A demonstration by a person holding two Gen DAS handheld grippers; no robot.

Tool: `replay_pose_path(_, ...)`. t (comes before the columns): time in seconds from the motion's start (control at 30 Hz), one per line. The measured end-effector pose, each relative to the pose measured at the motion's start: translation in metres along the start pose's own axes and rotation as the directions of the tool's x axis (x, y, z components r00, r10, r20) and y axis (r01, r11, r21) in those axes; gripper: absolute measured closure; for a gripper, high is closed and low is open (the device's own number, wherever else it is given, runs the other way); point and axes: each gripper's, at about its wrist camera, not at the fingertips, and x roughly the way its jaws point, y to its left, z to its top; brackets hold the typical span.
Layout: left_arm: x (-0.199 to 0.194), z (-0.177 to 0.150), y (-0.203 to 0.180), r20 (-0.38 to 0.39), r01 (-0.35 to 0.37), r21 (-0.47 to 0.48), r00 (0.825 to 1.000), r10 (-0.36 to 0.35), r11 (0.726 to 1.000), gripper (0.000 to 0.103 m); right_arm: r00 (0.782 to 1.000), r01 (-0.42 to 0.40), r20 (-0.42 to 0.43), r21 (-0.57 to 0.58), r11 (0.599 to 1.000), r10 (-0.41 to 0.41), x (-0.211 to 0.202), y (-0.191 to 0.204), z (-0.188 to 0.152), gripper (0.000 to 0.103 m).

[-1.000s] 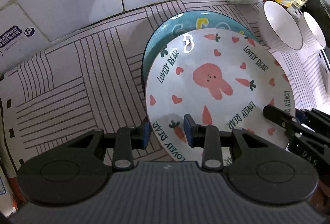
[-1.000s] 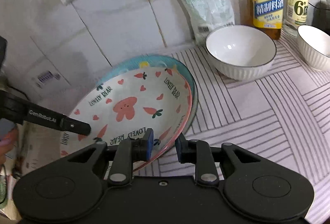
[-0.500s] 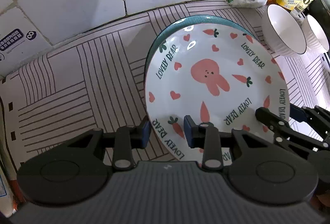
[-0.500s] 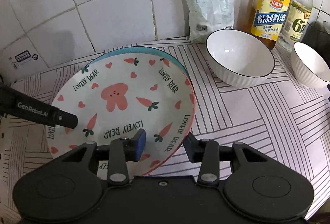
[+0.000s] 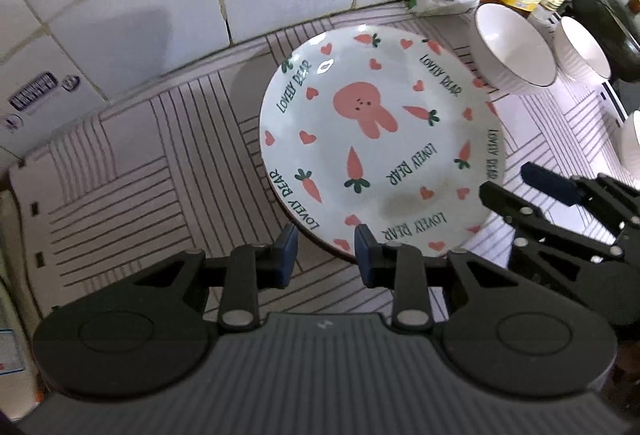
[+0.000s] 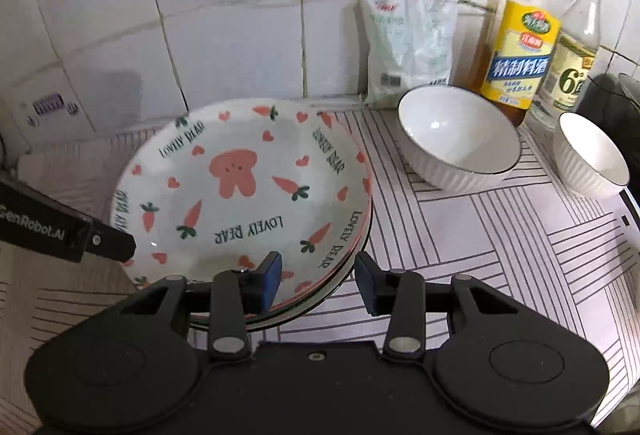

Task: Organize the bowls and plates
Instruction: 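Open the right gripper and pull it back from the plate stack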

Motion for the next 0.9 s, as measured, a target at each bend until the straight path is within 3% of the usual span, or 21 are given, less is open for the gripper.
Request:
replay_pose_path(0.13,-0.030,-0.006,-0.008,0.026,-0.023,0.020,0.999,0.022,1.000,0.067,0.999,-0.015,0.047,-0.012,1.000,0.016,-0.027,-0.005,0.003,0.054)
replay_pose_path(0.27,-0.057,-0.011,-0.020,0.038,-0.036,0.053,0.999,0.034,0.998,0.063,0.997,-0.015,0.076,-0.029,0.999,0.017,-0.056,-0.014,0.007,0.041)
replay_pose_path(0.33,-0.069,-0.013,-0.027,0.039,-0.043,0.063,0.998,0.041,0.997,0.061,0.997,-0.008,0.071,-0.040,0.999,0.011,-0.069,-0.019,0.007,0.039)
replay_pose_path(0.63,-0.108,-0.025,-0.066,0.043,-0.033,0.103,0.999,0.029,0.994,0.035,0.997,-0.023,0.076,-0.014,1.000,0.024,-0.126,-0.050,0.004,0.029)
replay_pose_path(0.67,-0.112,-0.025,-0.071,0.050,-0.046,0.101,0.998,0.041,0.994,0.027,0.996,-0.019,0.081,-0.013,1.000,0.020,-0.131,-0.054,0.003,0.024)
replay_pose_path(0.7,-0.115,-0.025,-0.075,0.059,-0.060,0.097,0.997,0.054,0.994,0.021,0.996,-0.015,0.084,-0.013,1.000,0.016,-0.137,-0.058,0.002,0.008)
replay_pose_path(0.73,-0.118,-0.025,-0.080,0.070,-0.072,0.094,0.995,0.066,0.993,0.020,0.997,-0.011,0.077,-0.017,1.000,0.012,-0.140,-0.063,0.000,0.002)
replay_pose_path(0.9,-0.129,-0.022,-0.110,0.118,-0.068,0.109,0.991,0.055,0.992,0.013,0.995,0.041,0.091,-0.041,0.998,-0.037,-0.156,-0.095,-0.014,0.002)
